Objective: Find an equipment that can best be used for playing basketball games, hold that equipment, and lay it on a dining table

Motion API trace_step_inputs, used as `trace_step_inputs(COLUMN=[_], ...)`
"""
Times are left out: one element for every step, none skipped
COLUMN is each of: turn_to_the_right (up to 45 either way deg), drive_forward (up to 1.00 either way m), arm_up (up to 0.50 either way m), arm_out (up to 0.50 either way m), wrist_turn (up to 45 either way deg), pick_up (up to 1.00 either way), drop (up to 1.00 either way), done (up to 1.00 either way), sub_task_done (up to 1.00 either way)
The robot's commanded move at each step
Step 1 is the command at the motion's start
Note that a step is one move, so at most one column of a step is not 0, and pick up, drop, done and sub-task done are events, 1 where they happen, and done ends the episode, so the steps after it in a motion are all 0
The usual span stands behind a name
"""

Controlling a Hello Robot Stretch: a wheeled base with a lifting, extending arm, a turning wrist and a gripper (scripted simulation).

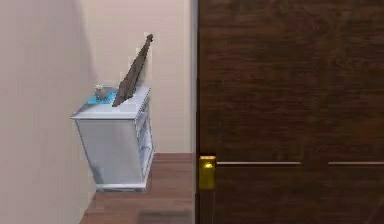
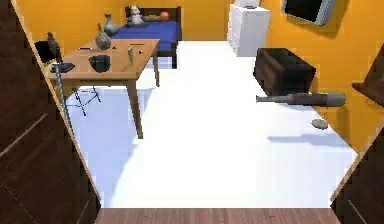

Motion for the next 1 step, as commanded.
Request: trace_step_inputs(turn_to_the_right=[45.0], drive_forward=[0.0], arm_up=[0.0], arm_out=[0.0], wrist_turn=[0.0], pick_up=[0.0], drop=[0.0], done=[0.0], sub_task_done=[0.0])
